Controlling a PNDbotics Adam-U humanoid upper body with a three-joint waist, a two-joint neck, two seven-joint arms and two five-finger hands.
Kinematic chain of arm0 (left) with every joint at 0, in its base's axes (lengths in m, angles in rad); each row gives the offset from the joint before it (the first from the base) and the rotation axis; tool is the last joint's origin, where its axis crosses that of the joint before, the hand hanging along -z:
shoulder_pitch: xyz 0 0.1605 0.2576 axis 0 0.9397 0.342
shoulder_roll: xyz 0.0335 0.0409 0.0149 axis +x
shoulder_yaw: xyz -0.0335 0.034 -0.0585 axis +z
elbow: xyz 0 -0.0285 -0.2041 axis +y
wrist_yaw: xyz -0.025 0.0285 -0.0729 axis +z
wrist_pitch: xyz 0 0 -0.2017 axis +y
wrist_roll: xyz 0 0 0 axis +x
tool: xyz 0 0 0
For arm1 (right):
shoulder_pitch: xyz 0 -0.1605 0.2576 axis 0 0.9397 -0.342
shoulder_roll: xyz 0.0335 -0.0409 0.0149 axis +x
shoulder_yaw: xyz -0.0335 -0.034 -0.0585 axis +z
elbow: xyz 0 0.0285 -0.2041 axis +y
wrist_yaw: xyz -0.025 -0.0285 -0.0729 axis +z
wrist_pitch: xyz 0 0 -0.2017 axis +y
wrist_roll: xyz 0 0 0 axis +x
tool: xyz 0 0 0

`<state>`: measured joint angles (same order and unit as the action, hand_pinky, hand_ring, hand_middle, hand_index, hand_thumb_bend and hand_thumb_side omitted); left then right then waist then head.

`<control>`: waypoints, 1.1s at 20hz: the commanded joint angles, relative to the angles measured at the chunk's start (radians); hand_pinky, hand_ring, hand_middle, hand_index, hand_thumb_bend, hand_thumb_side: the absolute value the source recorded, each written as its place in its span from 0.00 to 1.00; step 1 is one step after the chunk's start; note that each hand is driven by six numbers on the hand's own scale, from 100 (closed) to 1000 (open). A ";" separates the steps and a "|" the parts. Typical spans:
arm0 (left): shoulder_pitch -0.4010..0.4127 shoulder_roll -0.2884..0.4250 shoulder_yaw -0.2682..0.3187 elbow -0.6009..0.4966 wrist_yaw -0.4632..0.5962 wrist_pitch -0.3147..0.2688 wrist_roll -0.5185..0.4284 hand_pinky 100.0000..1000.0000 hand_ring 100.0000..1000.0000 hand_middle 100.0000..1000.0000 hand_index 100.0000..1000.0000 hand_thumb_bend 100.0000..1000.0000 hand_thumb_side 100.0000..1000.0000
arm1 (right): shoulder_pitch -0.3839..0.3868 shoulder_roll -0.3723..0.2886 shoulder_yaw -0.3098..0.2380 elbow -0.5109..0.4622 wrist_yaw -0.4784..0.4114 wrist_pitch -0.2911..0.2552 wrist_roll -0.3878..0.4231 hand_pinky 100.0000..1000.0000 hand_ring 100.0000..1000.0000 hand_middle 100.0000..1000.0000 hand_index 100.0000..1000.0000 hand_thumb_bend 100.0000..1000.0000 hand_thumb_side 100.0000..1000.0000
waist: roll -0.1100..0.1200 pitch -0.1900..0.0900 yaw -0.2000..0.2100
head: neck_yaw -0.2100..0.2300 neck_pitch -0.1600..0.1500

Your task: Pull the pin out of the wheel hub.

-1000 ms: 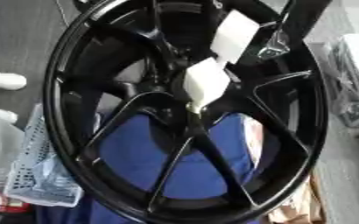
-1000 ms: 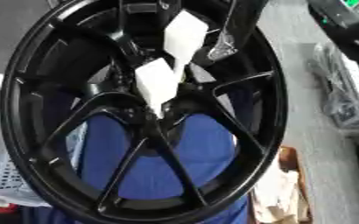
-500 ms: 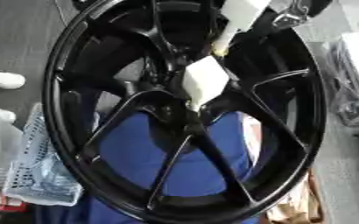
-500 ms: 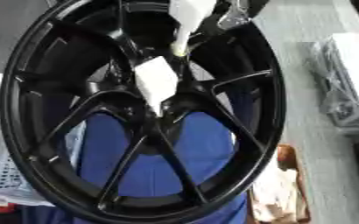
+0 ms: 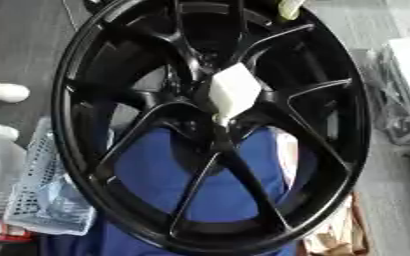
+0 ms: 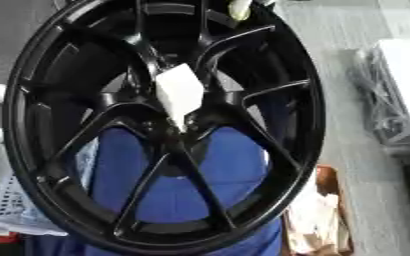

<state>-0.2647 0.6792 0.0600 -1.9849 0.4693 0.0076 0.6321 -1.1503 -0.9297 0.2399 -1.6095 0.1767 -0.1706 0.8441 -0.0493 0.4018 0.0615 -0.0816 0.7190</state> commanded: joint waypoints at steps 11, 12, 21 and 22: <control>0.008 0.033 0.020 -0.015 -0.014 -0.004 0.009 0.82 0.74 0.76 0.73 0.23 0.76 | 0.197 -0.184 -0.223 0.147 0.032 0.045 -0.213 0.79 0.70 0.51 0.53 0.14 0.00 | 0.024 -0.029 -0.026 | 0.023 0.002; 0.009 0.033 0.020 -0.015 -0.014 -0.004 0.009 0.82 0.74 0.76 0.73 0.23 0.76 | 0.216 -0.193 -0.235 0.161 0.036 0.049 -0.227 0.79 0.70 0.51 0.53 0.14 0.00 | 0.025 -0.029 -0.029 | 0.025 0.002; 0.009 0.030 0.020 -0.015 -0.013 -0.004 0.010 0.82 0.74 0.76 0.73 0.23 0.77 | 0.380 -0.245 -0.327 0.290 0.095 0.098 -0.341 0.79 0.70 0.53 0.55 0.15 0.00 | 0.036 -0.031 -0.040 | 0.036 0.002; 0.009 0.030 0.020 -0.015 -0.012 -0.004 0.010 0.82 0.74 0.76 0.73 0.23 0.77 | 0.393 -0.246 -0.334 0.306 0.102 0.104 -0.352 0.79 0.71 0.54 0.57 0.15 0.00 | 0.037 -0.031 -0.039 | 0.037 0.002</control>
<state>-0.2528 0.6792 0.0656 -1.9849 0.4572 0.0048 0.6395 -0.7487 -1.1188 -0.0669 -1.3169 0.2661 -0.0734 0.5095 -0.0141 0.4013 0.0239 -0.0486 0.7195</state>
